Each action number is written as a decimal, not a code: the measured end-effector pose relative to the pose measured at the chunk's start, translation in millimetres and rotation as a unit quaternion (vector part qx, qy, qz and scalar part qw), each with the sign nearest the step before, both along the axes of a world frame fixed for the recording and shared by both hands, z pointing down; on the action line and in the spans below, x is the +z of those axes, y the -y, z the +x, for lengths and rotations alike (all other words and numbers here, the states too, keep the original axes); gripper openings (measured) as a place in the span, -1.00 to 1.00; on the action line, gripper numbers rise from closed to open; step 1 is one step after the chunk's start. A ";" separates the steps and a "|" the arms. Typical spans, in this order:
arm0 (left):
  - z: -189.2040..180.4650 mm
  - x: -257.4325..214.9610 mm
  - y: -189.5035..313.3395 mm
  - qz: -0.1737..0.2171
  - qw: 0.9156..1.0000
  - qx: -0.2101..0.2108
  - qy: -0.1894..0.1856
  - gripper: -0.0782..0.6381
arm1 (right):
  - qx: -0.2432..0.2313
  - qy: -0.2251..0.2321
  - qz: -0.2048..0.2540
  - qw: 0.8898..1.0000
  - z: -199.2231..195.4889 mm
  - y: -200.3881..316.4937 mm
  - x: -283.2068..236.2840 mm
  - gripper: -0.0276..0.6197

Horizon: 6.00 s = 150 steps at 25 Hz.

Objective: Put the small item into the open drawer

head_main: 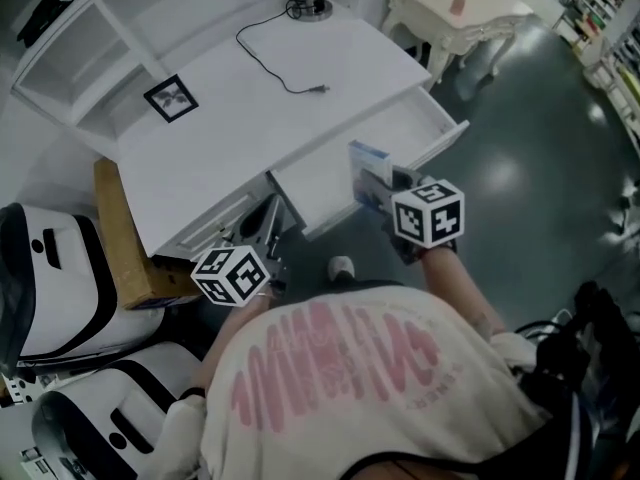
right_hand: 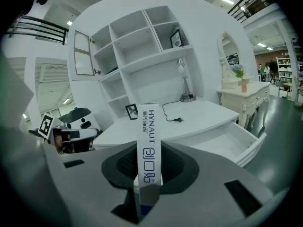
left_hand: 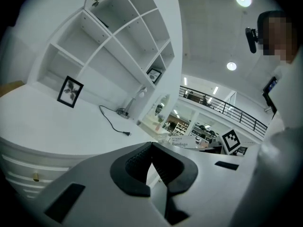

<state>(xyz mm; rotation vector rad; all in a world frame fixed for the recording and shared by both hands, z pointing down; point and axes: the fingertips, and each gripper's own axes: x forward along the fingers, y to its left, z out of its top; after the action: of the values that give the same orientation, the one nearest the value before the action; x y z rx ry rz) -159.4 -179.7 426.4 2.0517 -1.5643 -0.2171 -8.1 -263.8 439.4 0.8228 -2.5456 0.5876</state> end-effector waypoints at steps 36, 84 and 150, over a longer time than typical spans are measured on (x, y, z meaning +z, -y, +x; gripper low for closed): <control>-30.1 84.4 143.7 -0.091 0.995 -0.042 -0.020 -0.70 | -0.361 -0.257 -0.119 0.888 -60.3 89.9 206.4 -0.64; -55.2 94.3 135.8 -0.093 0.993 -0.071 -0.009 -0.70 | -0.410 -0.354 -0.145 0.828 -51.3 105.2 264.1 -0.18; -26.7 -74.5 34.7 0.091 0.993 0.053 0.059 -0.70 | 0.179 0.077 0.138 0.971 31.1 33.0 -118.5 -0.84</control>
<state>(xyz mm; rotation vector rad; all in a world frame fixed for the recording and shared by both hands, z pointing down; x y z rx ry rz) -186.1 -214.4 351.9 2.3192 -1.5494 -0.2084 23.0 -296.7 320.9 1.4064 -2.6747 0.4179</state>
